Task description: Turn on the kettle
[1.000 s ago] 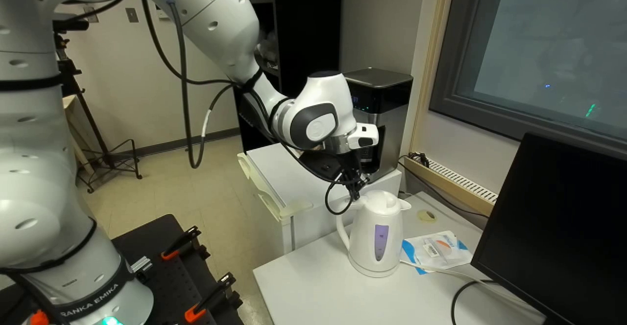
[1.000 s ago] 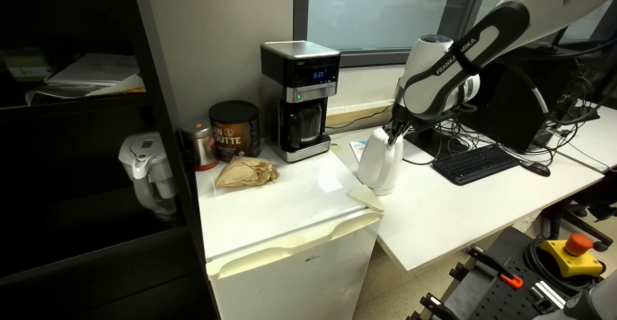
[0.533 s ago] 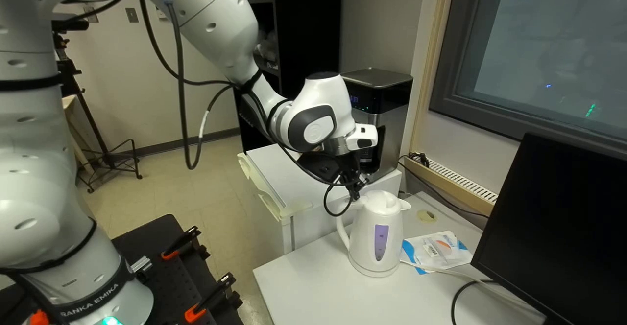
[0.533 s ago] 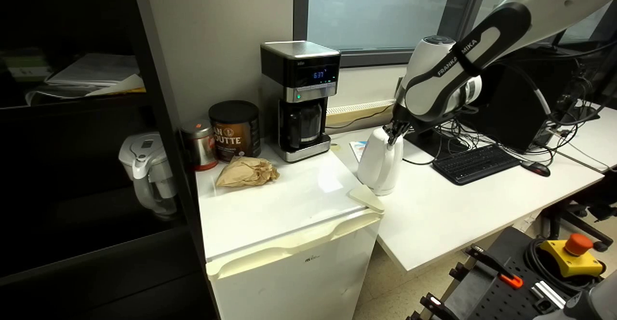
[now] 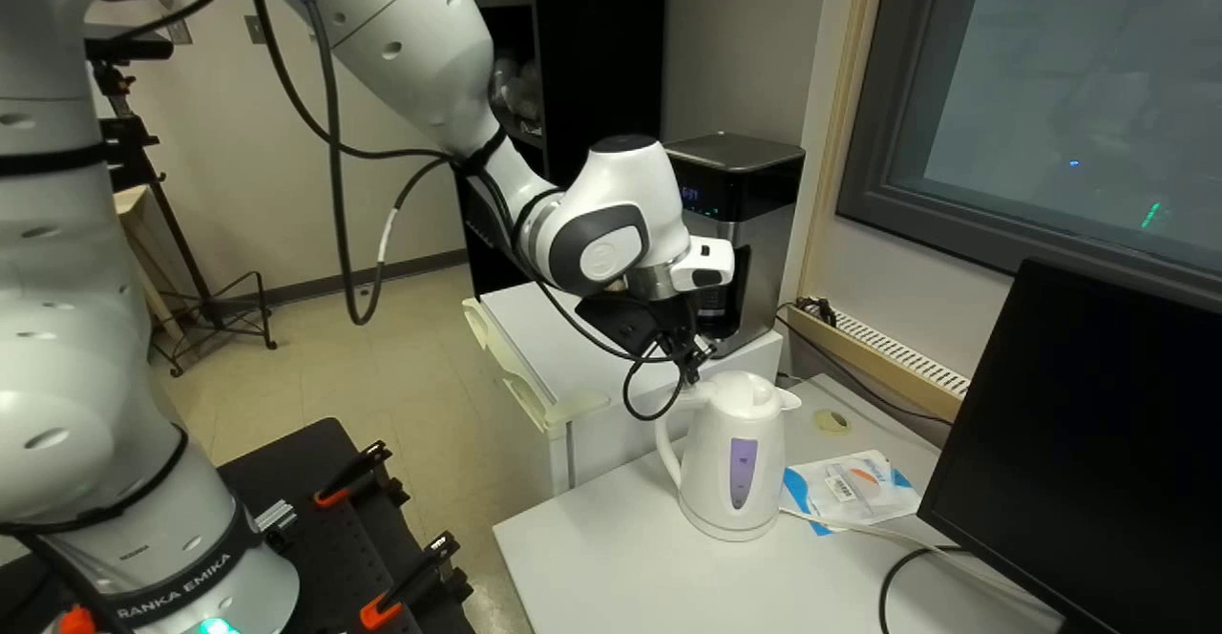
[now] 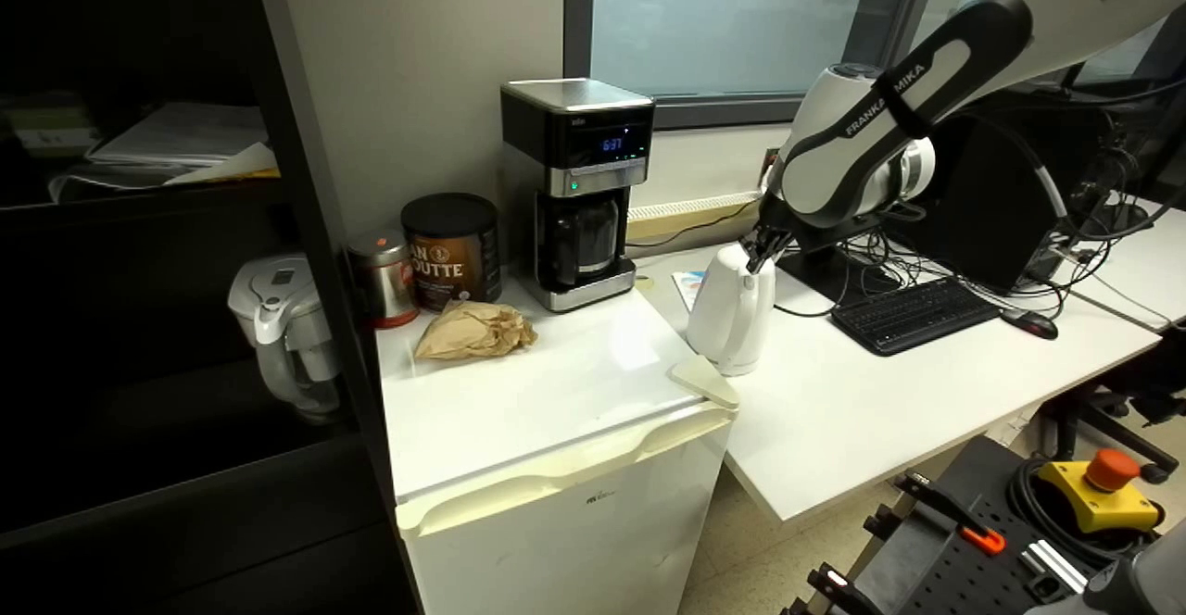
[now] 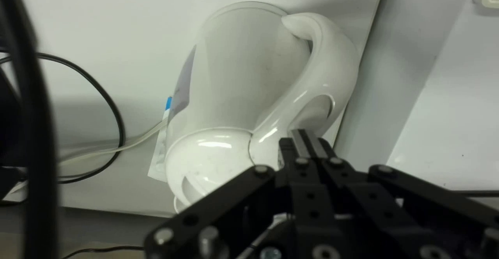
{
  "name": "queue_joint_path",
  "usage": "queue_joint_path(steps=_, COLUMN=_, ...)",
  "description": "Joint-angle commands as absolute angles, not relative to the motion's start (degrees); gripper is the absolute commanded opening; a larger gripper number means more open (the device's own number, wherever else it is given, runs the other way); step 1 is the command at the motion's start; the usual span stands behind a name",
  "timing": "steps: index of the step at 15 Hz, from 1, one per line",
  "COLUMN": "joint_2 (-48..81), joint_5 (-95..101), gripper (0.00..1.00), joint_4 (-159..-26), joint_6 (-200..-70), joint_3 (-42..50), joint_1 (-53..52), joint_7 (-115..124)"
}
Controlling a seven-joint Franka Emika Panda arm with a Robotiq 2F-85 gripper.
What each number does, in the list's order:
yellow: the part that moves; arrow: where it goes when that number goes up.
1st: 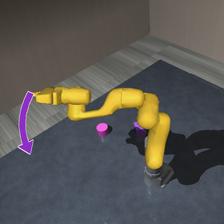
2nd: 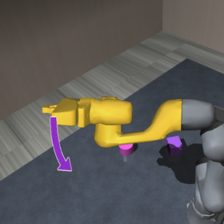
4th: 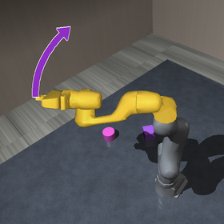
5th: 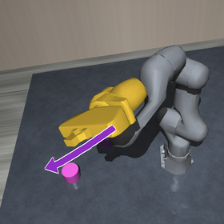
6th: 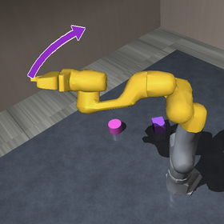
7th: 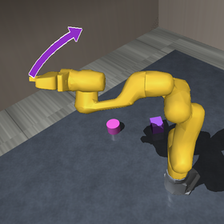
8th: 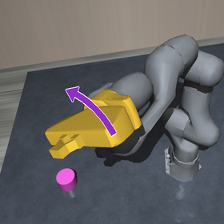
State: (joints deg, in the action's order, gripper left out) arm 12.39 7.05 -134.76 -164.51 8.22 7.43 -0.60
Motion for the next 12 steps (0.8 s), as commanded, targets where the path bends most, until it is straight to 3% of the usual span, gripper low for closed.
queue_joint_path(steps=1, joint_2=6.7, joint_5=4.4, gripper=0.0, joint_4=-138.0, joint_6=-164.9, joint_3=7.3, joint_1=8.4, joint_7=-4.0)
queue_joint_path(steps=12, joint_2=-8.1, joint_5=4.6, gripper=0.0, joint_4=-143.7, joint_6=-154.5, joint_3=8.3, joint_1=8.2, joint_7=-6.3)
